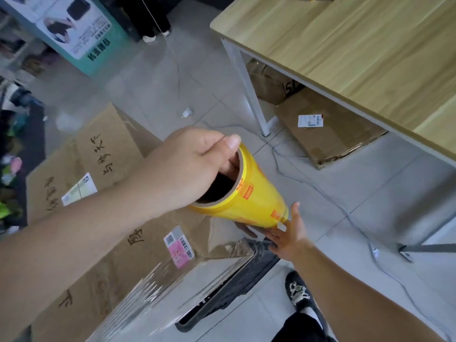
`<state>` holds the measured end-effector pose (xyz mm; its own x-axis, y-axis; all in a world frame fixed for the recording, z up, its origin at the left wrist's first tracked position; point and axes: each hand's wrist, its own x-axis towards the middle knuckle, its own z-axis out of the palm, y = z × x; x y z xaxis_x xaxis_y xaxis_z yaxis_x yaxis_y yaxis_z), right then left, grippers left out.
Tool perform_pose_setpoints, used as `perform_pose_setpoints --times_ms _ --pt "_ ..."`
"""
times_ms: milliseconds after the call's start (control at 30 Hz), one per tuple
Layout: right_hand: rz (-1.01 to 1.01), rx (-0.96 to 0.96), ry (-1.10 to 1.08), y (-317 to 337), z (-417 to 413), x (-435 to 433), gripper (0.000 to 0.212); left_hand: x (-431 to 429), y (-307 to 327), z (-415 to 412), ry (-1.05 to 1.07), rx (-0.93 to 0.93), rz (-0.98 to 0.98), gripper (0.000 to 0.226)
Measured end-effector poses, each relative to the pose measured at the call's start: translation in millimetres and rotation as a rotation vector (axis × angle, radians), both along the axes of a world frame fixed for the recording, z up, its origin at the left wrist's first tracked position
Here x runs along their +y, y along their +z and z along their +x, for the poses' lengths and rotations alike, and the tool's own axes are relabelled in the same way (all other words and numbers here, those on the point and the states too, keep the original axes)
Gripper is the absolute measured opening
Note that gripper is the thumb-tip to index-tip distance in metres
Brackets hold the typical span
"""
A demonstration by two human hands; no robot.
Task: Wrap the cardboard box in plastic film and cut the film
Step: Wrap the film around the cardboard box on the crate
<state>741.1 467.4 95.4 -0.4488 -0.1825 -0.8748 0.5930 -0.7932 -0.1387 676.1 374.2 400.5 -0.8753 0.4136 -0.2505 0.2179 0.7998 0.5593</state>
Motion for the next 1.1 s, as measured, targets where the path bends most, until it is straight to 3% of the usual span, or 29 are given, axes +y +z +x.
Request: perform_pose_setpoints --times_ms 167,567,633,700,767,867,900,1000,1100 --pt "0.027 -0.012 0.041 -6.9 -25.5 7.5 0.094 -2.4 4.0 -17.1 -0.173 0.221 -0.197 0.075" --pt "0.054 -0.022 0.266 -4.3 -80.0 37.0 0.089 -7.0 11.8 -30.1 -0.185 0.387 -0.361 0.047" --pt "0.062 -0.037 0.33 -2.6 -88.1 41.7 0.103 -6.6 12.1 -30.1 -0.106 0.369 -0.37 0.05" --pt "0.083 -0.059 0.369 -6.7 -95.9 47.3 0.102 -8.8 8.6 -30.1 0.033 0.261 -0.31 0.059" --pt "0.088 -0.054 0.414 -8.5 -103.0 51.9 0.095 -7.8 3.5 -33.9 0.347 0.032 -0.055 0.072" --pt "0.064 -0.032 0.482 -10.5 -112.7 53.0 0.09 -7.0 0.5 -42.2 0.801 -0.204 0.303 0.044" --pt "0.052 -0.031 0.497 -10.1 -116.1 52.2 0.09 -4.8 0.0 -45.8 0.839 -0.225 0.319 0.039" --pt "0.042 -0.027 0.528 -9.0 -129.2 50.0 0.094 -0.7 2.2 -55.6 0.929 -0.266 0.33 0.053" --pt "0.049 -0.026 0.558 -6.2 -138.4 45.3 0.096 -3.2 4.6 -65.2 0.868 -0.279 0.268 0.04"
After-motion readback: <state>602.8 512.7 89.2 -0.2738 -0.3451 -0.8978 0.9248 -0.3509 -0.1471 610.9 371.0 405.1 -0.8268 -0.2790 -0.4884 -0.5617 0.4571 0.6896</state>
